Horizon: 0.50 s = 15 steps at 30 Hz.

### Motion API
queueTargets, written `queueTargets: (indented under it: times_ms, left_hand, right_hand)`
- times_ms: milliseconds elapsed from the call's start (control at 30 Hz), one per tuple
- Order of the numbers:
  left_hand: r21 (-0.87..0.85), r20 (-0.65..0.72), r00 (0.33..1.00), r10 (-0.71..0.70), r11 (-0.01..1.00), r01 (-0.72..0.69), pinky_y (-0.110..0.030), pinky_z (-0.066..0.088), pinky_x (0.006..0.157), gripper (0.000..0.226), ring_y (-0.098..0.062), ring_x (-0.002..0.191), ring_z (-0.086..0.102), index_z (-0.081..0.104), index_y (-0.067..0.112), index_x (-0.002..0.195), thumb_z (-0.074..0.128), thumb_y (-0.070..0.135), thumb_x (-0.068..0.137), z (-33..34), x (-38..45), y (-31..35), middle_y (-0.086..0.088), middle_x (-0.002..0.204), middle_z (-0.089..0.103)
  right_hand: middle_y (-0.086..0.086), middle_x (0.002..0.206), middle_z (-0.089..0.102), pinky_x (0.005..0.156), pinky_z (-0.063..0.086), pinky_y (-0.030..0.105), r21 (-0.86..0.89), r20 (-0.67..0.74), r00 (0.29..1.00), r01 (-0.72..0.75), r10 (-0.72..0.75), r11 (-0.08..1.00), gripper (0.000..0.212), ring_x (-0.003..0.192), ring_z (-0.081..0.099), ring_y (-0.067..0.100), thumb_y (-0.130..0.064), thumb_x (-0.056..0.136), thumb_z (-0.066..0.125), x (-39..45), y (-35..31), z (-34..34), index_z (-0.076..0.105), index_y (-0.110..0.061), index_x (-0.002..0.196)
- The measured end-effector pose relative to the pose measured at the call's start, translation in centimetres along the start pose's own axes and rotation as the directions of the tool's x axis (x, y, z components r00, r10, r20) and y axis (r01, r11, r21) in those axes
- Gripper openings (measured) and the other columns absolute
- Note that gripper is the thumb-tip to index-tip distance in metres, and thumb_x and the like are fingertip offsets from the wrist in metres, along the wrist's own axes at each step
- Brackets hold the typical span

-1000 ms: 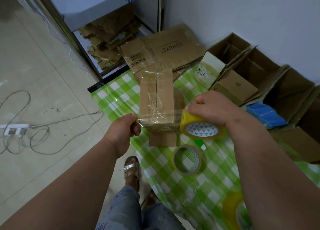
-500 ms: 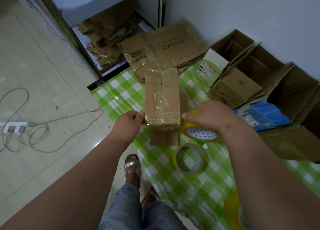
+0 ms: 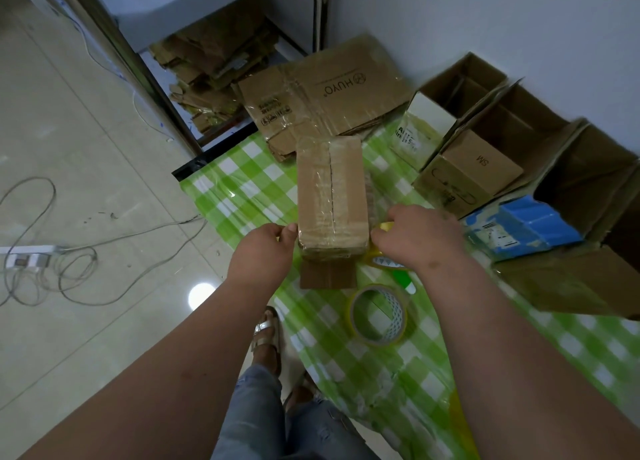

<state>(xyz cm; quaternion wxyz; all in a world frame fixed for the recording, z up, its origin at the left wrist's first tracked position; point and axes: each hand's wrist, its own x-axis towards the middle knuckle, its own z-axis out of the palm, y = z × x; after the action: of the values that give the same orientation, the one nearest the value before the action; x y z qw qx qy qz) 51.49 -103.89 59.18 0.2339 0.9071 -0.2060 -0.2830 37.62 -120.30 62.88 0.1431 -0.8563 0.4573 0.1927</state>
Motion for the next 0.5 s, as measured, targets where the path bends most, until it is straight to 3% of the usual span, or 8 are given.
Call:
queueTargets:
  times_ms: [100, 200, 300, 400, 500]
  left_hand:
    - [-0.128, 0.017, 1.000, -0.026, 0.991, 0.028, -0.027, 0.032, 0.050, 0.023, -0.009, 0.056, 0.050, 0.057, 0.021, 0.114, 0.046, 0.037, 0.102, 0.6, -0.3, -0.3, 0.006, 0.075, 0.058]
    - [-0.235, -0.036, 0.999, -0.020, 0.972, 0.011, -0.027, 0.032, 0.049, 0.010, -0.012, 0.055, 0.050, 0.052, 0.020, 0.107, 0.050, 0.027, 0.101, 1.4, -1.0, -0.2, 0.004, 0.070, 0.055]
    - [-0.344, -0.117, 0.993, -0.001, 0.938, -0.040, -0.024, 0.035, 0.052, 0.014, -0.005, 0.060, 0.051, 0.054, 0.024, 0.089, 0.048, 0.023, 0.101, 1.4, -1.9, -0.2, 0.008, 0.074, 0.057]
    - [-0.414, -0.132, 0.991, 0.028, 0.907, -0.081, -0.011, 0.038, 0.053, 0.020, 0.005, 0.065, 0.055, 0.058, 0.029, 0.078, 0.054, 0.033, 0.097, 1.1, -2.5, -0.3, 0.009, 0.075, 0.062]
    - [-0.370, -0.143, 0.987, 0.073, 0.921, -0.122, 0.000, 0.038, 0.061, 0.010, 0.015, 0.078, 0.056, 0.064, 0.031, 0.085, 0.070, 0.039, 0.088, 1.0, -2.9, -0.4, 0.015, 0.080, 0.065]
  right_hand:
    - [0.002, 0.121, 0.057, 0.117, 0.010, 0.054, 0.065, -0.110, 0.994, 0.030, -0.022, 0.997, 0.033, 0.122, 0.047, 0.030, -0.044, 0.085, 0.054, -0.5, -0.2, 0.8, 0.059, -0.031, 0.115]
    - [-0.001, 0.107, 0.047, 0.117, 0.011, 0.049, 0.095, -0.342, 0.934, 0.146, -0.105, 0.985, 0.017, 0.115, 0.042, 0.029, -0.027, 0.082, 0.064, -1.1, -0.7, 1.8, 0.058, -0.029, 0.097]
    - [-0.006, 0.097, 0.036, 0.105, 0.017, 0.042, 0.113, -0.428, 0.898, 0.166, -0.102, 0.980, 0.013, 0.103, 0.032, 0.022, -0.017, 0.080, 0.064, -1.8, -1.1, 2.5, 0.059, -0.028, 0.082]
    - [-0.008, 0.097, 0.035, 0.105, 0.015, 0.043, 0.139, -0.424, 0.902, 0.152, -0.081, 0.979, 0.005, 0.104, 0.031, 0.021, -0.023, 0.078, 0.058, -2.4, -1.2, 3.2, 0.062, -0.027, 0.078]
    - [-0.007, 0.104, 0.045, 0.108, 0.013, 0.044, 0.180, -0.446, 0.893, 0.158, -0.063, 0.971, 0.017, 0.111, 0.033, 0.022, -0.037, 0.076, 0.053, -2.9, -1.5, 3.7, 0.063, -0.023, 0.078]
